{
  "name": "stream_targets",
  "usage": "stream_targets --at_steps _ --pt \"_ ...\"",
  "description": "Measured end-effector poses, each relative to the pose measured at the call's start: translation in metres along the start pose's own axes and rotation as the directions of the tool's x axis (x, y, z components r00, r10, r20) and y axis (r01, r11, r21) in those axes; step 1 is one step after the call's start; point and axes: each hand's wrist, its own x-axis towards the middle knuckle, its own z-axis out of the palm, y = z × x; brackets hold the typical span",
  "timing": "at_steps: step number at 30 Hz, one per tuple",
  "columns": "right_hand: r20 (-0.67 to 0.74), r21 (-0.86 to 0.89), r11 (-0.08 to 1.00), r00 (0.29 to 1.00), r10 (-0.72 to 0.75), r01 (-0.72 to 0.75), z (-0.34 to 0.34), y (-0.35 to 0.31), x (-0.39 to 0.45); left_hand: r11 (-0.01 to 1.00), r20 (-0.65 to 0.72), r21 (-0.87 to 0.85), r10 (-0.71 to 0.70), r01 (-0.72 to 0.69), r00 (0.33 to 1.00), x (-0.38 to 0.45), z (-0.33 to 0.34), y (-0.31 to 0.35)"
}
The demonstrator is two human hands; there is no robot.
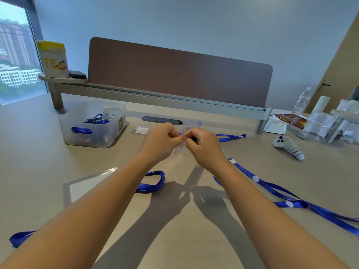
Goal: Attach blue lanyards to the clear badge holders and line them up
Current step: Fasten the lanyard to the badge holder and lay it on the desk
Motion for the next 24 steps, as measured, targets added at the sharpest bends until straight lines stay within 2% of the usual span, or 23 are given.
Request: stream_targets --at_steps 3,5,7,9,10,11,12,13,15,17,19,21,22,24 --pt "0.045 0.129 0.99 0.997 0.06 -0.065 -0.004 0.0 0.007 0.979 0.086 -0.162 -0.108 0.12 0.99 0.005 -0.005 0.001" --pt "0.073 0.299 0.941 0.987 0.144 -0.159 -0.006 0.0 0.011 0.895 0.175 -0.341 -0.241 0.288 0.955 0.006 -0.007 -0.001" --pt "0.105 0.45 0.863 0.973 0.205 -0.23 -0.009 0.001 0.014 0.766 0.3 -0.384 -0.425 0.516 0.854 0.002 -0.007 -0.006" --pt "0.142 0.532 0.807 0.967 0.212 -0.255 -0.01 0.001 0.017 0.639 0.479 -0.297 -0.543 0.71 0.69 -0.003 -0.006 -0.017" --pt "0.163 0.563 0.783 0.964 0.208 -0.264 -0.01 0.002 0.019 0.565 0.579 -0.281 -0.544 0.775 0.607 -0.006 -0.005 -0.022" --pt "0.19 0.584 0.763 0.96 0.205 -0.278 -0.011 0.002 0.019 0.485 0.66 -0.311 -0.509 0.817 0.553 -0.008 -0.003 -0.025" --pt "0.227 0.604 0.739 0.953 0.199 -0.298 -0.011 0.003 0.02 0.405 0.702 -0.377 -0.461 0.833 0.542 -0.008 -0.001 -0.027" --pt "0.265 0.621 0.716 0.945 0.192 -0.319 -0.012 0.005 0.021 0.327 0.702 -0.47 -0.425 0.82 0.572 -0.008 0.001 -0.027" --pt "0.334 0.632 0.678 0.921 0.2 -0.376 -0.013 0.008 0.021 0.185 0.602 -0.672 -0.428 0.717 0.674 -0.005 0.001 -0.023" --pt "0.364 0.565 0.701 0.894 0.262 -0.435 -0.011 0.012 0.021 0.136 0.464 -0.793 -0.498 0.594 0.733 0.0 -0.001 -0.019" --pt "0.33 0.37 0.795 0.868 0.372 -0.481 -0.006 0.02 0.023 0.227 0.327 -0.825 -0.556 0.517 0.764 0.007 -0.006 -0.016" --pt "0.191 0.265 0.829 0.87 0.455 -0.492 0.001 0.024 0.025 0.323 0.205 -0.833 -0.574 0.449 0.793 0.012 -0.012 -0.011" --pt "0.123 0.31 0.812 0.867 0.483 -0.495 0.003 0.023 0.025 0.341 0.166 -0.843 -0.572 0.417 0.804 0.015 -0.014 -0.008" --pt "0.147 0.488 0.694 0.834 0.532 -0.529 0.007 0.017 0.023 0.345 0.123 -0.868 -0.55 0.358 0.826 0.018 -0.02 -0.001"
